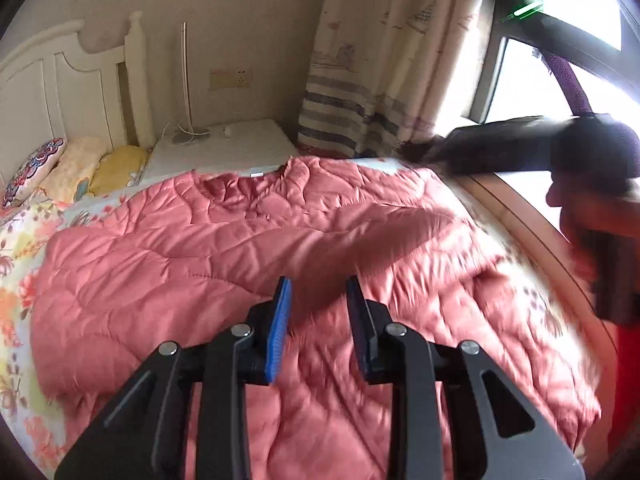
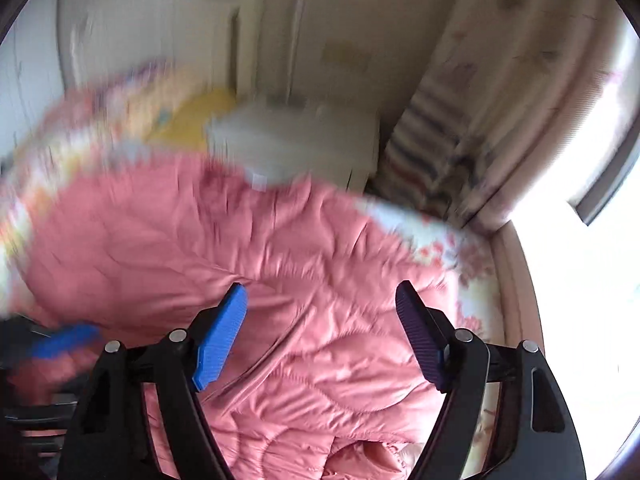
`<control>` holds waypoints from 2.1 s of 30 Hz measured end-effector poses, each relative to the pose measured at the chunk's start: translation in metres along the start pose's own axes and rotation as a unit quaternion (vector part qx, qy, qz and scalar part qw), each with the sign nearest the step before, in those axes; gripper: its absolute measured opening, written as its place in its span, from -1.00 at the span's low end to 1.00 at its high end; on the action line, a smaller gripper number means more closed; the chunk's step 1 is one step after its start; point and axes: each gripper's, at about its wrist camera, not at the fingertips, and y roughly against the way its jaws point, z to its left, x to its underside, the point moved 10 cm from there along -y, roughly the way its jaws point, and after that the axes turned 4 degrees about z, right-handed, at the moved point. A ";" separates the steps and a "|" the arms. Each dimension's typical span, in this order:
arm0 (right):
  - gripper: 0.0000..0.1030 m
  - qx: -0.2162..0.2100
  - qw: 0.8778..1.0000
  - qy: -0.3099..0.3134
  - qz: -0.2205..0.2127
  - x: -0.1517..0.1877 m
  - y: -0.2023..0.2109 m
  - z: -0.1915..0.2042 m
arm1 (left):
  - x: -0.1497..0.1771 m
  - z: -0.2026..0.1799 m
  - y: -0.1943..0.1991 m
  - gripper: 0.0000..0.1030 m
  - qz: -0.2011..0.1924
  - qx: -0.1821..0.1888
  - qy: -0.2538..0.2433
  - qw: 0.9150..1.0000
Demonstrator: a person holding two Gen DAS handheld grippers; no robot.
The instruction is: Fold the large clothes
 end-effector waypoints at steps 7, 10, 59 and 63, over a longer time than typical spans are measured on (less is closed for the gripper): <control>0.65 -0.227 0.968 -0.105 0.019 -0.013 0.018 0.013 | -0.008 -0.011 -0.055 -0.45 0.027 0.040 0.030 0.998; 0.65 -0.305 0.938 -0.134 0.095 0.011 -0.015 0.040 | -0.002 0.004 -0.042 -0.45 0.024 0.054 0.060 0.996; 0.81 -0.201 0.968 -0.151 0.010 0.237 0.091 -0.039 | 0.223 0.151 0.169 0.60 0.068 -0.107 0.146 0.981; 0.81 -0.185 0.965 -0.185 0.015 0.285 0.104 -0.058 | 0.262 0.162 0.184 0.60 0.078 -0.107 0.176 0.975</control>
